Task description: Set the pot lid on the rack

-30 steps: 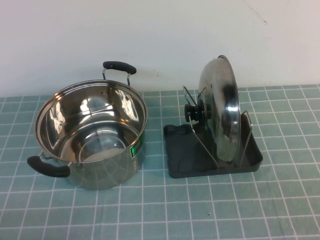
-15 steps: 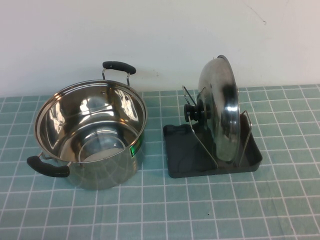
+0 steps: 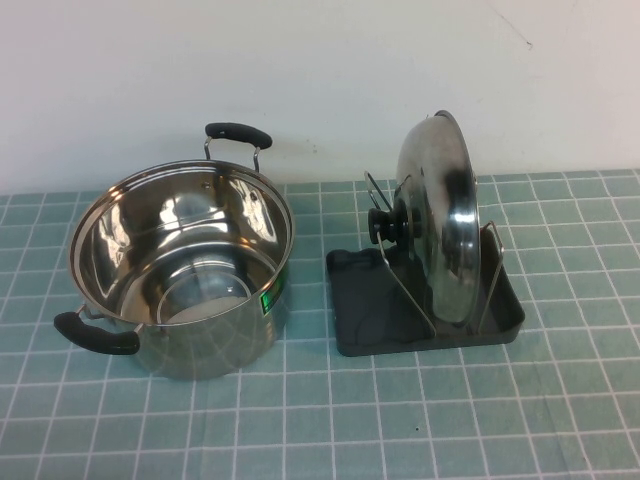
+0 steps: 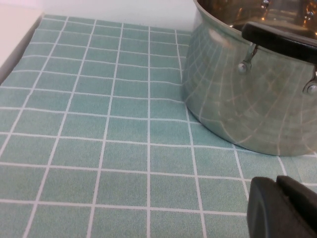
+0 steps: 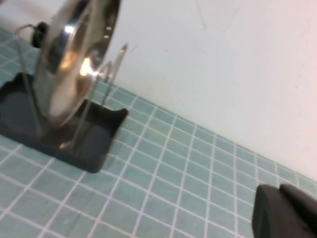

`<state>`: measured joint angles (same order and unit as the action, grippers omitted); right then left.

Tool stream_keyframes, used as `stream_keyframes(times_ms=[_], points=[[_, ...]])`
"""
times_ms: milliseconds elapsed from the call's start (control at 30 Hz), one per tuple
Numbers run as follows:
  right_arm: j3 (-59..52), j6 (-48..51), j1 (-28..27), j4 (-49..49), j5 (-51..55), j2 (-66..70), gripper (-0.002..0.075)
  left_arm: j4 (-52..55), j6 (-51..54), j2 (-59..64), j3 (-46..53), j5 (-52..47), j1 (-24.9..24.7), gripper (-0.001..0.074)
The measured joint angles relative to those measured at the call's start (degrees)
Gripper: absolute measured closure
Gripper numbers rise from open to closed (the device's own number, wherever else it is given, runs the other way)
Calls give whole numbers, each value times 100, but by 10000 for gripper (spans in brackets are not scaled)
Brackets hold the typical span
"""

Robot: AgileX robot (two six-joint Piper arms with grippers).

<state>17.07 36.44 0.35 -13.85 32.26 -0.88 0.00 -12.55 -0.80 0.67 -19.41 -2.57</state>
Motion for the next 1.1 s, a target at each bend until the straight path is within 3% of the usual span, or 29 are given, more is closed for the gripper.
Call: stream_keyframes(times_ms=[267, 467, 667, 1100], points=[[-994, -669, 0, 1170, -1057, 0, 727, 0, 0, 0, 0, 3, 0, 737], [-1819, -1725, 0, 1385, -1338, 0, 727, 0, 0, 0, 0, 3, 0, 737], [-1832, -2406, -13, 1588, -1224, 0, 727, 0, 0, 0, 0, 12, 0, 737], [-1832, -2471, -13, 1628, -1211, 0, 727, 0, -10, 0, 0, 12, 0, 737]])
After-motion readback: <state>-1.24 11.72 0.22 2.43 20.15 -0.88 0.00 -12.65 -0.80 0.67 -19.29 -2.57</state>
